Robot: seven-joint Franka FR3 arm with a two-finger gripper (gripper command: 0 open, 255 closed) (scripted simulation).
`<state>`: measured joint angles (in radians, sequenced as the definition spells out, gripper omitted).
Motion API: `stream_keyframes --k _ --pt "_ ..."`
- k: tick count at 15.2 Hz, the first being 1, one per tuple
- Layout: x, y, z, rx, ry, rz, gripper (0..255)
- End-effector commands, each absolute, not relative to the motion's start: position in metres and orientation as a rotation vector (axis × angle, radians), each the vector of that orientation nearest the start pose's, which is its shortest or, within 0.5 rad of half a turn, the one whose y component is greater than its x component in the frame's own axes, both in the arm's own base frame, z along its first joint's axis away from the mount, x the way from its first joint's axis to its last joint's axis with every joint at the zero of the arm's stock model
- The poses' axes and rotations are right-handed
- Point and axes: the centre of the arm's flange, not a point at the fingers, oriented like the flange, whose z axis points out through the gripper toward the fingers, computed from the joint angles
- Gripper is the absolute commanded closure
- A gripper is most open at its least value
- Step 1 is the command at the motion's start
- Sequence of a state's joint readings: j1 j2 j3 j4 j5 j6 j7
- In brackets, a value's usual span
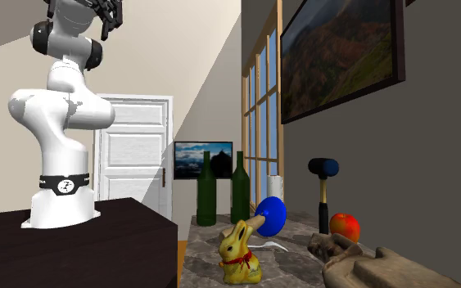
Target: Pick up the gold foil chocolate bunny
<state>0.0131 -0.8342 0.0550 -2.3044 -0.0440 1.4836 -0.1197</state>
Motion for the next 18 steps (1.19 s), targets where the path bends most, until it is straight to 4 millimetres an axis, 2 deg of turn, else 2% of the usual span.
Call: stream_keyframes --k 1,18 --pt "0.284 0.021 0.621 -3.215 -0.267 -0.016 0" --pt "0.338 0.134 0.445 -3.127 -0.508 -0.121 0"
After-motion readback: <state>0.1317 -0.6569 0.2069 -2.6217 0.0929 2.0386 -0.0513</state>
